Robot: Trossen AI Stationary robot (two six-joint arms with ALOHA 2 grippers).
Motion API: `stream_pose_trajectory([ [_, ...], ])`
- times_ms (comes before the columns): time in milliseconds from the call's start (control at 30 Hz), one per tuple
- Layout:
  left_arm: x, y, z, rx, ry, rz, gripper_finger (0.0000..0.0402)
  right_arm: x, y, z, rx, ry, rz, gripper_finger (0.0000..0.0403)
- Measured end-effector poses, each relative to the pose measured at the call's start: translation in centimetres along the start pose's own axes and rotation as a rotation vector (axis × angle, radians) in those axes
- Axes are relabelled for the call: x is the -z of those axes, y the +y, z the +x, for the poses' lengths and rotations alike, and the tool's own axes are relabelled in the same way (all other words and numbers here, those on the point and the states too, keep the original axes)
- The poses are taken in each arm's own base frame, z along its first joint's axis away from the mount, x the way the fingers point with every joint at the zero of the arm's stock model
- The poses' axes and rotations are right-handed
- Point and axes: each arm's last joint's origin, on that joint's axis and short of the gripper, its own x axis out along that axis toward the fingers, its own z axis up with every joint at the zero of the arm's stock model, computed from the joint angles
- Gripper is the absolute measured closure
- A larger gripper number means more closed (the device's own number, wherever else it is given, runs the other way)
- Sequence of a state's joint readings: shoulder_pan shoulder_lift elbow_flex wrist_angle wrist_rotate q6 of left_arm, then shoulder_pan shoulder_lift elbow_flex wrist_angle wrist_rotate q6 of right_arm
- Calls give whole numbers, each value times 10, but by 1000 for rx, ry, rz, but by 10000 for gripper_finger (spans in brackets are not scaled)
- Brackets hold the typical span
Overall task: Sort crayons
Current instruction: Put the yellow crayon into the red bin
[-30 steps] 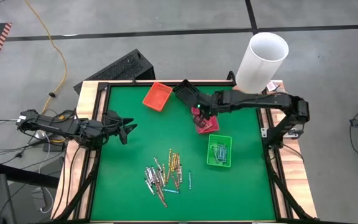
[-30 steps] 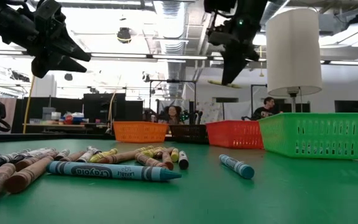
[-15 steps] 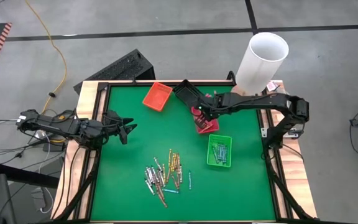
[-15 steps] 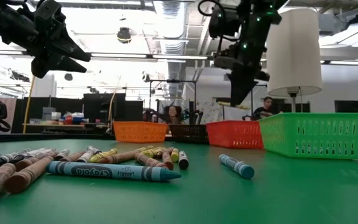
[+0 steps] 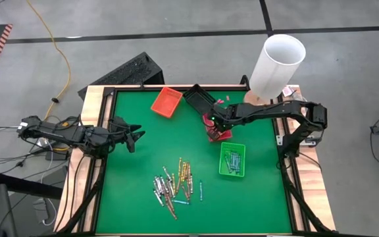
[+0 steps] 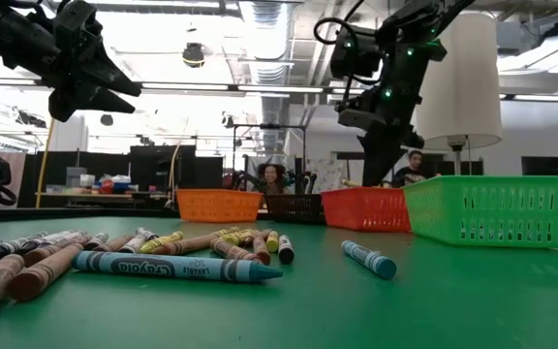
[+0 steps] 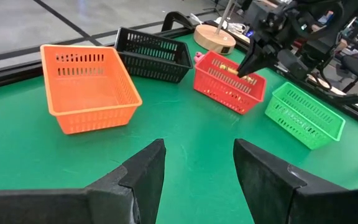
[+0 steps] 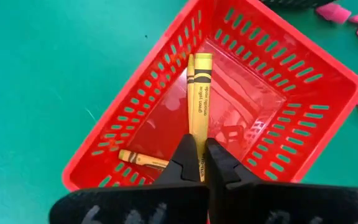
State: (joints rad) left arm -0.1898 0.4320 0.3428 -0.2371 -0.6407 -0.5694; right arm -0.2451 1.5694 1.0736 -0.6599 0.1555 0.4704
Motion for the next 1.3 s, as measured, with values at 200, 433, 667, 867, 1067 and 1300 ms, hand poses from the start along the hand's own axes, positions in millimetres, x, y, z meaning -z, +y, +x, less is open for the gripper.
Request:
stream_pose_trajectory([
  [200, 0, 0, 0, -1, 0, 0, 221, 4, -1, 3, 8, 16, -10, 396],
  [433, 0, 0, 0, -1, 0, -18, 221, 4, -1, 3, 9, 16, -22, 361],
  [667, 0, 0, 0, -1, -1, -19, 221, -1, 0, 2, 12, -40, -83, 342],
  [867, 0, 0, 0, -1, -2, -29, 221, -15, 26, -4, -115, -271, -301, 341],
  [1067, 0, 0, 0, -2, -2, -27, 221, -14, 67, -19, -298, -495, -620, 341],
  [1300, 0, 0, 0, -1, -3, -29, 221, -6, 104, -39, -390, -736, -843, 341],
])
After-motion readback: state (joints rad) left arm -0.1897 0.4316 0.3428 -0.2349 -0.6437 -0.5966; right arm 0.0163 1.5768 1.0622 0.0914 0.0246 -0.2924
